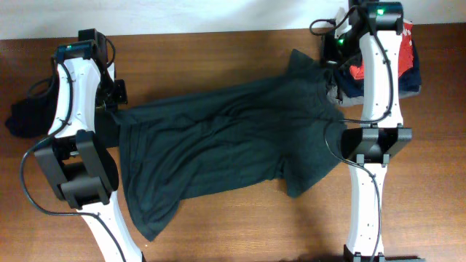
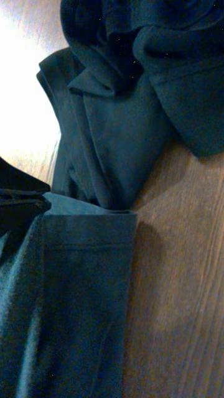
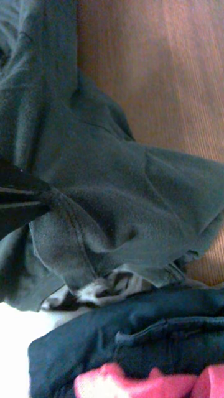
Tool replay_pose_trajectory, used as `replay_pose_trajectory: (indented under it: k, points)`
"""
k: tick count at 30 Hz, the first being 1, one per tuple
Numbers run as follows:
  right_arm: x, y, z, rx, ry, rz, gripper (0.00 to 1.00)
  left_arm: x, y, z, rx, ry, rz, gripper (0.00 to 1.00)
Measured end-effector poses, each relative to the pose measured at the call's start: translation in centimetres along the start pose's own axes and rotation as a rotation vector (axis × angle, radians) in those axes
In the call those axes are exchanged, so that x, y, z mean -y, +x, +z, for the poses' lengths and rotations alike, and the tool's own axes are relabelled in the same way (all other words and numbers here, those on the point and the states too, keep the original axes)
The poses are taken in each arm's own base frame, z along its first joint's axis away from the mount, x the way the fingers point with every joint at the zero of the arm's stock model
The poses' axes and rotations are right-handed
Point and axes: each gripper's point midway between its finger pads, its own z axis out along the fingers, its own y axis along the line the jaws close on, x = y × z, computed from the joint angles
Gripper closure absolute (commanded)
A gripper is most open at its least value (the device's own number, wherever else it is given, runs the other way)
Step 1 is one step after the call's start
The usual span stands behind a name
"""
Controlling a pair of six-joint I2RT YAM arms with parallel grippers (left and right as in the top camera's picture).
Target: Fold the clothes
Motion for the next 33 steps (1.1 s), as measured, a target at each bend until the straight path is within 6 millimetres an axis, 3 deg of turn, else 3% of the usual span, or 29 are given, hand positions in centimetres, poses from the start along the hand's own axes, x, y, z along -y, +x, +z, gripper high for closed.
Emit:
replay_pose_trajectory:
  k: [5, 11, 17, 21, 33]
  points:
    - [0.1, 1.1, -0.9, -0.036, 0.016, -0.012, 0.96, 0.1, 0.0, 0.0, 0.001, 0.003, 0.0, 1.0]
    - [0.7, 2.7, 0.0, -0.11, 0.068, -0.03, 0.96, 0.1, 0.0, 0.0, 0.001, 0.005, 0.0, 0.99]
    - [1.6, 6.0, 2.9, -0.268, 0.104, -0.034, 0.96, 0.1, 0.1, 0.0, -0.003, 0.007, 0.0, 1.0]
    - [2.4, 7.8, 4.3, -0.351, 0.125, -0.025, 0.96, 0.1, 1.1, 0.0, -0.046, 0.005, 0.006, 0.99]
    - [3.3, 8.2, 4.4, -0.366, 0.176, -0.031, 0.96, 0.0, 3.2, -0.2, -0.132, 0.006, 0.018, 1.0]
